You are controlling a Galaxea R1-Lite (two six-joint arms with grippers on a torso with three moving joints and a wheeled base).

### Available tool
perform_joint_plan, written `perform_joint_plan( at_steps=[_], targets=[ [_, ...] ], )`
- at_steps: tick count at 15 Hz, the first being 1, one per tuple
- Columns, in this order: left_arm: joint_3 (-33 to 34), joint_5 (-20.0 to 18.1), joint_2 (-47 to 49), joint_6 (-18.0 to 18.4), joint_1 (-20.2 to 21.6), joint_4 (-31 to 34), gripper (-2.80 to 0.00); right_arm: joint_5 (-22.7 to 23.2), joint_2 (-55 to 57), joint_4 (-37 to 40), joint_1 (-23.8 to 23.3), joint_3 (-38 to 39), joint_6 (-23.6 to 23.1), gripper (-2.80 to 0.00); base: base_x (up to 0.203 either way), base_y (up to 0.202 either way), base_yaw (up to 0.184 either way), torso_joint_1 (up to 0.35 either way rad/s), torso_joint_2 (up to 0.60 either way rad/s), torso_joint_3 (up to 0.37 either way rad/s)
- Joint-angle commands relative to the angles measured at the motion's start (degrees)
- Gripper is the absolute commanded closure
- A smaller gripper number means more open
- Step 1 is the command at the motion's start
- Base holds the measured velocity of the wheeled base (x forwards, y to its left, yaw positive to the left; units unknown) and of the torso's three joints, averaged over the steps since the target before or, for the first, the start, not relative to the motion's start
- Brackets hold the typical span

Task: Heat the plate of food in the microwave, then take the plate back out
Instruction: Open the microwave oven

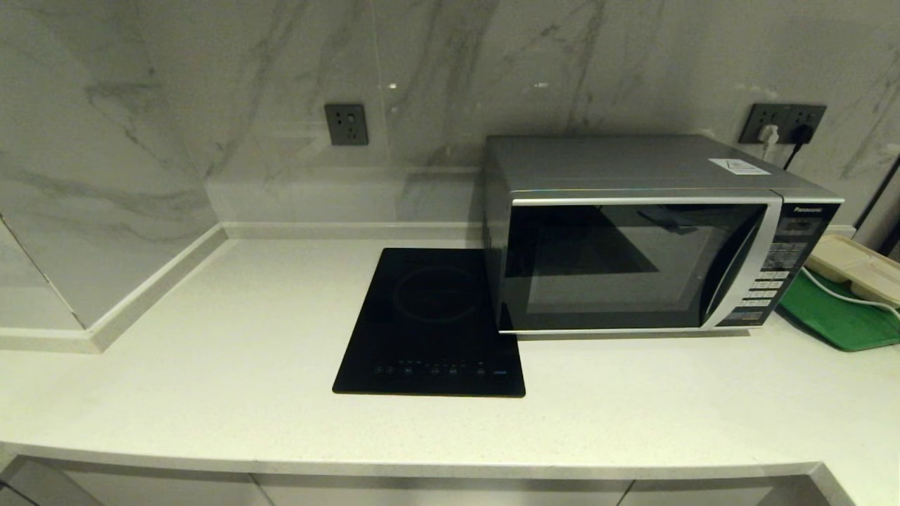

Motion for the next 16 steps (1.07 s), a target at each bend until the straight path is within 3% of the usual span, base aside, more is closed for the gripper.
perform_joint_plan(
  at_steps=[1, 6, 8, 12, 16],
  targets=[
    [0.01, 0.01, 0.0, -0.04, 0.02, -0.02, 0.0, 0.35, 0.13, 0.36, 0.02, 0.8, -1.04, 0.0, 0.0, 0.0, 0.0, 0.0, 0.0, 0.0],
    [0.01, 0.01, 0.0, -0.04, 0.02, -0.02, 0.0, 0.52, 0.14, 0.27, 0.02, 0.71, -0.82, 0.0, 0.0, 0.0, 0.0, 0.0, 0.0, 0.0],
    [0.01, 0.01, 0.0, -0.04, 0.02, -0.02, 0.0, 0.0, 0.16, 0.84, 0.02, -1.03, 3.46, 0.0, 0.0, 0.0, 0.0, 0.0, 0.0, 0.0],
    [0.01, 0.01, 0.0, -0.04, 0.02, -0.02, 0.0, 0.87, 8.44, 13.57, 0.07, -25.34, 8.21, 0.0, 0.0, 0.0, 0.0, 0.0, 0.0, 0.0],
    [0.01, 0.01, 0.0, -0.04, 0.02, -0.02, 0.0, -0.87, 30.62, 21.62, 0.04, -44.25, 7.94, 0.0, 0.0, 0.0, 0.0, 0.0, 0.0, 0.0]
  ],
)
